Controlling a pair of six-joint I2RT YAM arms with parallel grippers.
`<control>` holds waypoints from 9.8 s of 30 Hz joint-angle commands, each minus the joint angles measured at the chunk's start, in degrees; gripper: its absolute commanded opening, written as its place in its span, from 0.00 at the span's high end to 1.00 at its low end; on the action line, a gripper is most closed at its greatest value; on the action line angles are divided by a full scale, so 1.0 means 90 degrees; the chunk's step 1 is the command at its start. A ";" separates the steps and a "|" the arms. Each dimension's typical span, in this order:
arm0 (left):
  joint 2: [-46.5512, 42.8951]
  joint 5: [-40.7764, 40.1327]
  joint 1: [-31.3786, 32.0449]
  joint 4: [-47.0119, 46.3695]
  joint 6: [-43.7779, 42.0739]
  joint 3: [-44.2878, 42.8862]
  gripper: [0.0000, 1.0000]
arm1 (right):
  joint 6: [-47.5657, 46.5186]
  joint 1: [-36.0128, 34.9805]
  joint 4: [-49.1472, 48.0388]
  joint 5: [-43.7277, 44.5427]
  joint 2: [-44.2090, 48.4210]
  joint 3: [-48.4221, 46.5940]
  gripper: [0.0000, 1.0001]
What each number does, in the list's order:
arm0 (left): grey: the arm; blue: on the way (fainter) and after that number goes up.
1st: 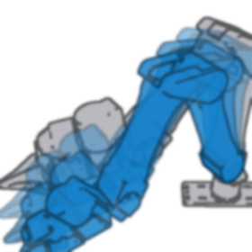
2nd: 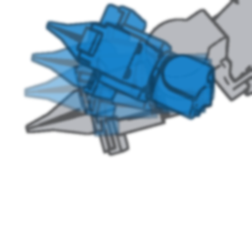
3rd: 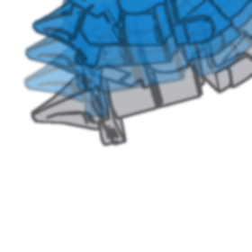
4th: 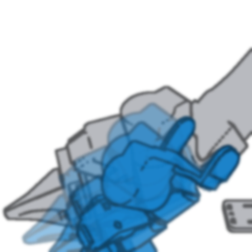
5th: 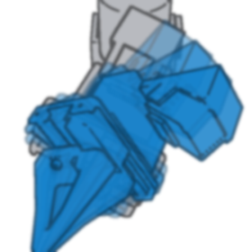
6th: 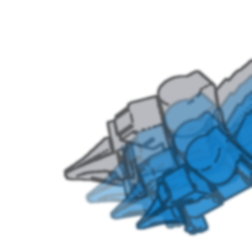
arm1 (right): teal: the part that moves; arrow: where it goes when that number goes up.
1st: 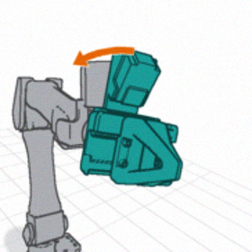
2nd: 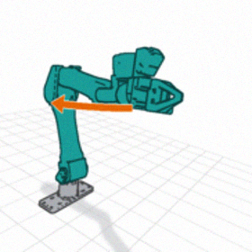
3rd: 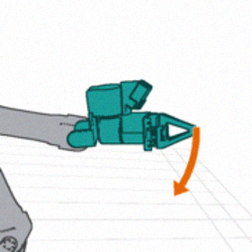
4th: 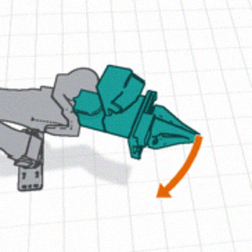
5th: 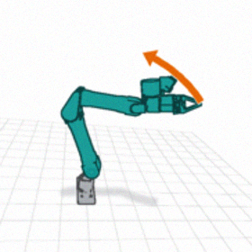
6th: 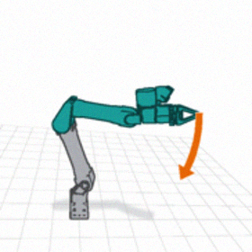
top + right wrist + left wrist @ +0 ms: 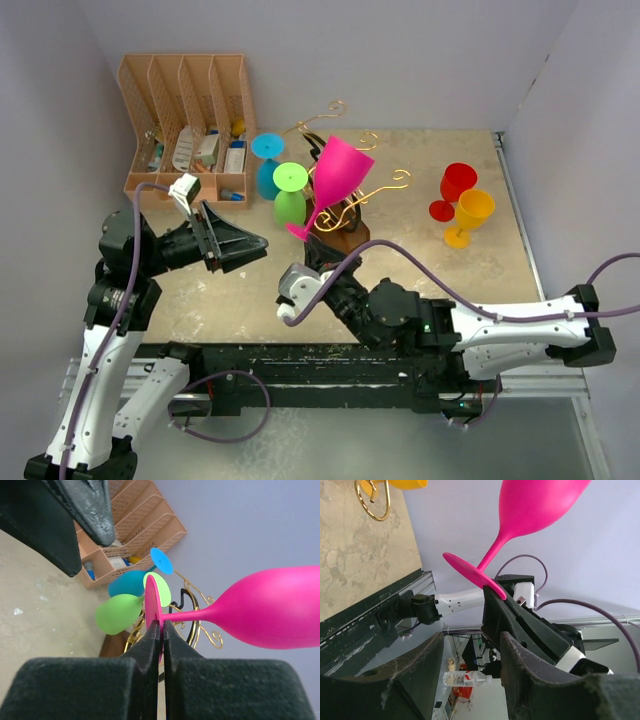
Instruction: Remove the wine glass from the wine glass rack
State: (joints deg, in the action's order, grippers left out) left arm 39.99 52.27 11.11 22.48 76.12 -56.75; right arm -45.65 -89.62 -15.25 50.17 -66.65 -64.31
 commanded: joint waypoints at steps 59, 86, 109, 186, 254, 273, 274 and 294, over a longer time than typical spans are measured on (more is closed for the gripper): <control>-0.0286 0.0754 -0.0025 -0.0778 0.1015 0.0404 0.67 | -0.6624 -0.1460 -0.7689 -0.0131 -0.2197 0.1755 1.00; -0.0227 0.0054 -0.0024 -0.4140 0.2215 0.2621 1.00 | -0.5509 -0.1837 -0.6898 0.1749 -0.1318 0.1517 0.58; 0.0235 -0.0020 -0.0024 -0.5342 0.1137 0.3411 1.00 | 0.3701 0.0434 0.4528 0.0431 -0.0147 -0.3538 0.58; 0.0224 -0.0795 -0.0024 -0.1091 -0.2617 0.1052 0.27 | 0.8168 0.3928 0.9199 -0.1459 0.0701 -0.4101 1.00; -0.0325 -0.0953 -0.0024 -0.0006 -0.3126 0.1173 0.28 | 0.8070 0.9333 0.5441 -0.3694 -0.3117 -0.2298 1.00; -0.0332 -0.1179 -0.0024 0.0373 -0.3282 0.1145 0.28 | 0.8046 0.9333 0.5495 -0.3697 -0.3166 -0.2455 0.72; -0.0333 -0.1189 -0.0024 0.0378 -0.3287 0.1142 0.28 | 0.8046 0.9333 0.5515 -0.3699 -0.3120 -0.2471 0.71; -0.0181 -0.1502 -0.0025 0.0171 -0.3398 0.1277 0.28 | 0.7925 0.9326 0.4706 -0.7234 -0.0559 -0.2895 0.50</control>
State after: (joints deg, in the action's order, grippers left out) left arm 37.78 39.92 11.00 26.94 47.11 -45.41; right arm 25.80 -5.56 34.76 6.00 -76.16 -88.82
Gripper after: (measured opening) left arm 0.722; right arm 0.519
